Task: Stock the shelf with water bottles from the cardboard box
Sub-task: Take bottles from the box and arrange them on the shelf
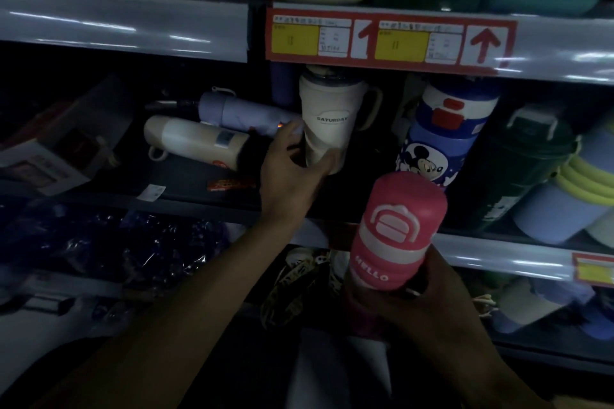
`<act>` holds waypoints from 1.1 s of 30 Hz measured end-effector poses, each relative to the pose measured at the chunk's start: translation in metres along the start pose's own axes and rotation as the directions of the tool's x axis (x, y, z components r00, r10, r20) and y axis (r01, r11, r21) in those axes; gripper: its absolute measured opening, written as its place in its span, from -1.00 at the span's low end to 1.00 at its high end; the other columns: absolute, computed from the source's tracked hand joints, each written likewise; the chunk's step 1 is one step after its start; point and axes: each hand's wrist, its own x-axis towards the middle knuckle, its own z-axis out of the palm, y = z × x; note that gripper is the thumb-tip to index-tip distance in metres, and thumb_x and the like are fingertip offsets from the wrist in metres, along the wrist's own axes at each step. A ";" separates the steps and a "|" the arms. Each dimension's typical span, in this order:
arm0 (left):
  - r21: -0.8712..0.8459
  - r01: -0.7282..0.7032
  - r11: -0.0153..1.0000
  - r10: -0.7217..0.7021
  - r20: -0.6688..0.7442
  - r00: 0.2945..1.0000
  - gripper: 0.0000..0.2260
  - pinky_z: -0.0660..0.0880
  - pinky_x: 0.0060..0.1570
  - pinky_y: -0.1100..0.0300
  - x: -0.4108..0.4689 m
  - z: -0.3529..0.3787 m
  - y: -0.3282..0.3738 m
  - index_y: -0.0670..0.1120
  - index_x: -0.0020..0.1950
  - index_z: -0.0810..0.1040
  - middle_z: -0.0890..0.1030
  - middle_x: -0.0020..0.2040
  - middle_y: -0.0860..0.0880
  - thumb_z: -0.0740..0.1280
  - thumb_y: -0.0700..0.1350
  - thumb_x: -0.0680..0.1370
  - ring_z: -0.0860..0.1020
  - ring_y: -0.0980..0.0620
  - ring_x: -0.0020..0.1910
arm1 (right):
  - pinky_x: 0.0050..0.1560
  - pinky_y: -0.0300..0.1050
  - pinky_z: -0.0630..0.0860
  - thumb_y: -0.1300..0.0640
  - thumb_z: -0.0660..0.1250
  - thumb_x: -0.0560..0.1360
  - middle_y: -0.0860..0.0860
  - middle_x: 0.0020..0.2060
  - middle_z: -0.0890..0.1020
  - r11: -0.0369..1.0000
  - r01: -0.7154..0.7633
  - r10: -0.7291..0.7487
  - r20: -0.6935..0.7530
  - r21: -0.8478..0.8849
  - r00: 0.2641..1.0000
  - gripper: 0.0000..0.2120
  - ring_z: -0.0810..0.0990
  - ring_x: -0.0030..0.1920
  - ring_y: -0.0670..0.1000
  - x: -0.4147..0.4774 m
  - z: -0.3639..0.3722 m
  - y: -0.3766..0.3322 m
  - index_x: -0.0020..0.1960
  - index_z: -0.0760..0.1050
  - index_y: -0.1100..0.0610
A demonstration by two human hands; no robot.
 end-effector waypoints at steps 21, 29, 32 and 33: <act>-0.152 0.046 0.987 -0.017 0.190 0.982 -0.81 0.53 0.00 0.34 -0.060 -0.054 0.040 -0.18 0.18 0.66 0.73 0.05 -0.03 0.29 -0.26 0.65 0.67 0.13 0.05 | 0.15 -0.05 0.64 0.20 0.66 0.35 -0.09 0.16 0.68 0.930 0.367 -0.368 -0.118 -0.034 0.922 -0.33 0.67 0.15 -0.10 0.077 0.040 -0.040 0.39 0.48 0.10; -0.180 0.220 0.959 -0.207 0.086 0.975 -0.75 0.54 0.27 -0.12 -0.057 -0.044 0.039 -0.07 0.18 0.66 0.71 0.07 -0.06 0.34 -0.08 0.54 0.64 -0.05 0.15 | 0.15 -0.04 0.63 0.05 0.60 0.33 -0.11 0.19 0.65 0.942 0.334 -0.331 -0.086 0.028 0.940 -0.30 0.65 0.18 -0.11 0.107 0.054 -0.033 0.40 0.41 0.05; -0.179 0.249 0.952 -0.248 0.027 0.968 -0.80 0.52 0.28 -0.07 -0.056 -0.039 0.036 -0.12 0.22 0.64 0.70 0.10 -0.08 0.33 -0.18 0.62 0.63 -0.02 0.15 | 0.06 -0.23 0.60 -0.04 0.60 0.30 -0.16 0.12 0.63 0.954 0.299 -0.296 -0.103 0.012 0.950 -0.29 0.64 0.11 -0.22 0.111 0.060 -0.034 0.34 0.38 0.07; -0.178 0.261 0.949 -0.263 0.015 0.965 -0.80 0.53 0.28 -0.04 -0.055 -0.038 0.034 -0.13 0.23 0.63 0.70 0.11 -0.06 0.32 -0.20 0.63 0.63 0.01 0.15 | 0.03 -0.26 0.59 -0.02 0.63 0.32 -0.17 0.09 0.63 0.957 0.291 -0.289 -0.106 0.004 0.952 -0.32 0.63 0.08 -0.25 0.113 0.061 -0.035 0.31 0.38 0.06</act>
